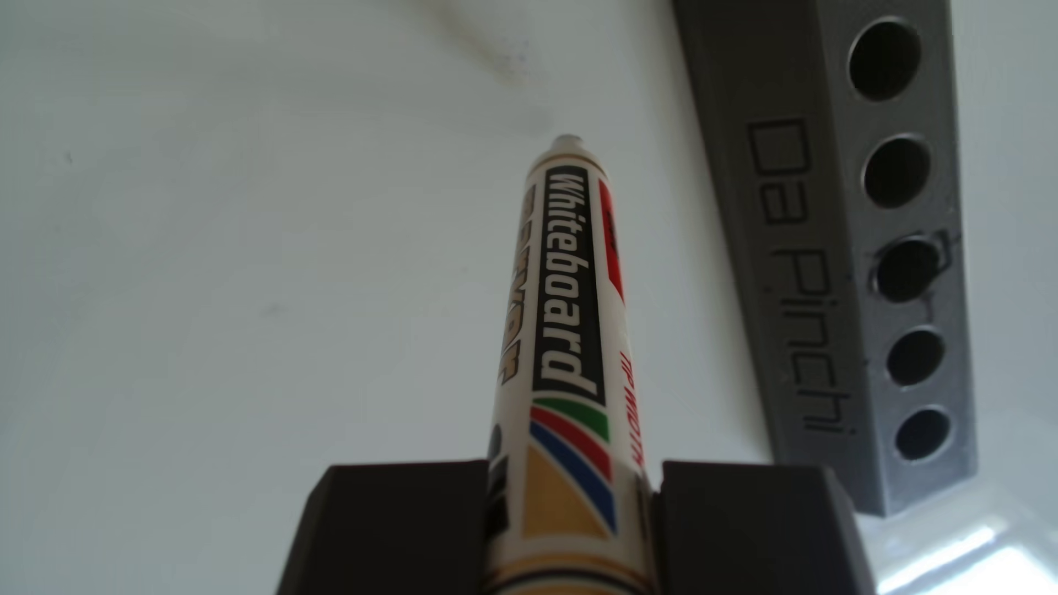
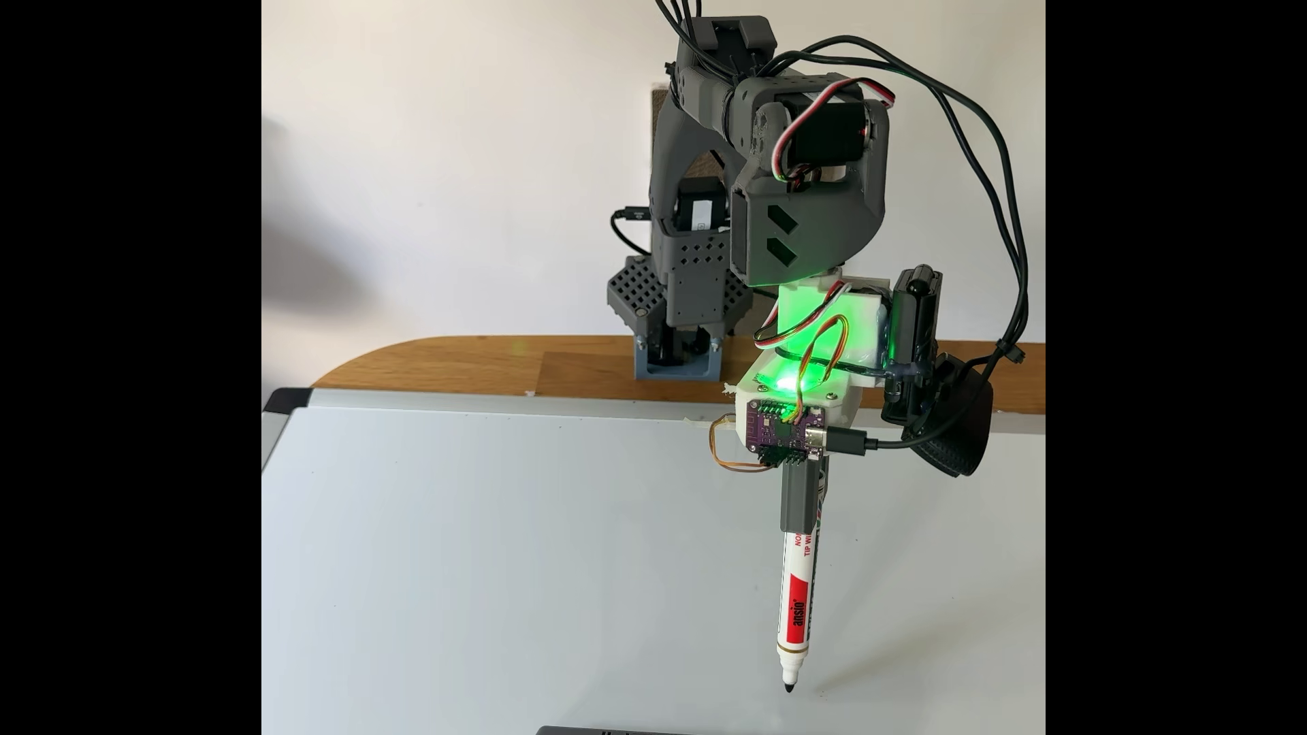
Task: Draw a face
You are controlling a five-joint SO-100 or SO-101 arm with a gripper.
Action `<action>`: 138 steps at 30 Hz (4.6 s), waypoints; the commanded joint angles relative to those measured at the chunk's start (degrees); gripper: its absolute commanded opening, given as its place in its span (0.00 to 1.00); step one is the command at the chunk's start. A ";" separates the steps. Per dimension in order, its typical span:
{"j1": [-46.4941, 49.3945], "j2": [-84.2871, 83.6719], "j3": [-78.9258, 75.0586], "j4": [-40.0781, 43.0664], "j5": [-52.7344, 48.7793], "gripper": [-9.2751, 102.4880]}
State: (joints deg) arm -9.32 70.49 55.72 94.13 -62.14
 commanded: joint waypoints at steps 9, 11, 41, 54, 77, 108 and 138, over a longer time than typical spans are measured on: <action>0.44 0.62 -2.90 -0.88 -1.23 0.07; 0.44 0.62 -2.90 -0.88 -1.32 0.07; 0.53 2.02 -2.81 7.29 -2.81 0.07; 0.09 7.21 -1.76 9.93 -2.72 0.07; 16.00 7.73 -3.78 4.48 -8.88 0.07; 16.26 0.70 -3.69 2.46 -8.88 0.07; 16.70 2.20 0.35 9.23 -9.93 0.07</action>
State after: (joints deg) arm 6.59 70.22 56.34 101.95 -71.81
